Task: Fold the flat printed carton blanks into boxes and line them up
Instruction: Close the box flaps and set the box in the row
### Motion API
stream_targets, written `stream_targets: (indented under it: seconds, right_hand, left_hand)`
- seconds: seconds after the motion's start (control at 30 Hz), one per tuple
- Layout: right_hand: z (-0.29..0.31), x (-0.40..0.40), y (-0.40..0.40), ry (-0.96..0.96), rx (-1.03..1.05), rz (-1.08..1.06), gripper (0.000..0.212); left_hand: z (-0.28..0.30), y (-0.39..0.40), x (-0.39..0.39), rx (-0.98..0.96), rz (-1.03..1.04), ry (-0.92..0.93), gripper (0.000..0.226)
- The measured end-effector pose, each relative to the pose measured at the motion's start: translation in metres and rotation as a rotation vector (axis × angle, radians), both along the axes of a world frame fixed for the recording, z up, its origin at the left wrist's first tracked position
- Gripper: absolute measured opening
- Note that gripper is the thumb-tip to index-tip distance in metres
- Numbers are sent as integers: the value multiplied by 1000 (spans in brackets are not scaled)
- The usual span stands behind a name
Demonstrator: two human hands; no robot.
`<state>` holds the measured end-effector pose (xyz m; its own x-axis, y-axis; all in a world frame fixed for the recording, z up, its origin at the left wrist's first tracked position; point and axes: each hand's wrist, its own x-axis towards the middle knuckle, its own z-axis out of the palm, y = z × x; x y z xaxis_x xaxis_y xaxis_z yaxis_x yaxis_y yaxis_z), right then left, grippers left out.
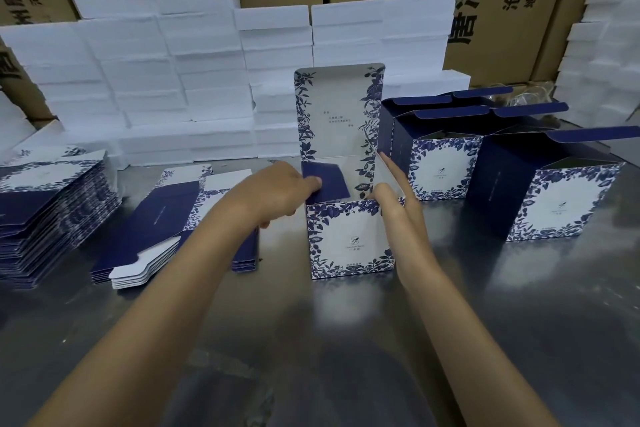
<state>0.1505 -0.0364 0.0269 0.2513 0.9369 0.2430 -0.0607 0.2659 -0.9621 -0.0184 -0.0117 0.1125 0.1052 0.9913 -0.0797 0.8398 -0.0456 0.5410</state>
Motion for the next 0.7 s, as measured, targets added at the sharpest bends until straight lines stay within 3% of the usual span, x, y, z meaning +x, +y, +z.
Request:
stream_targets:
  seconds: [0.13,0.23,0.33,0.5,0.63,0.7]
  right_hand:
    - [1,-1,-1,0,13,9,60]
    - [1,-1,-1,0,20,7,61]
    - [1,-1,1,-18,35,6,62]
    - [1,0,1,-36,45,1,62]
    - [2,-1,-1,-41,45,9,60]
    - [3,-1,-1,-38,39,19,61]
  left_hand:
    - [-16,1,0,72,7,-165,31]
    - [-16,7,-6,-14,19,-246,40]
    - [-4,17,-8,-109,14,-210,42]
    - [-15,16,-1,32,-10,-218,41]
    - [5,27,-12,-194,-1,-196,39]
    - [7,31,-12,-190,20,-175,35]
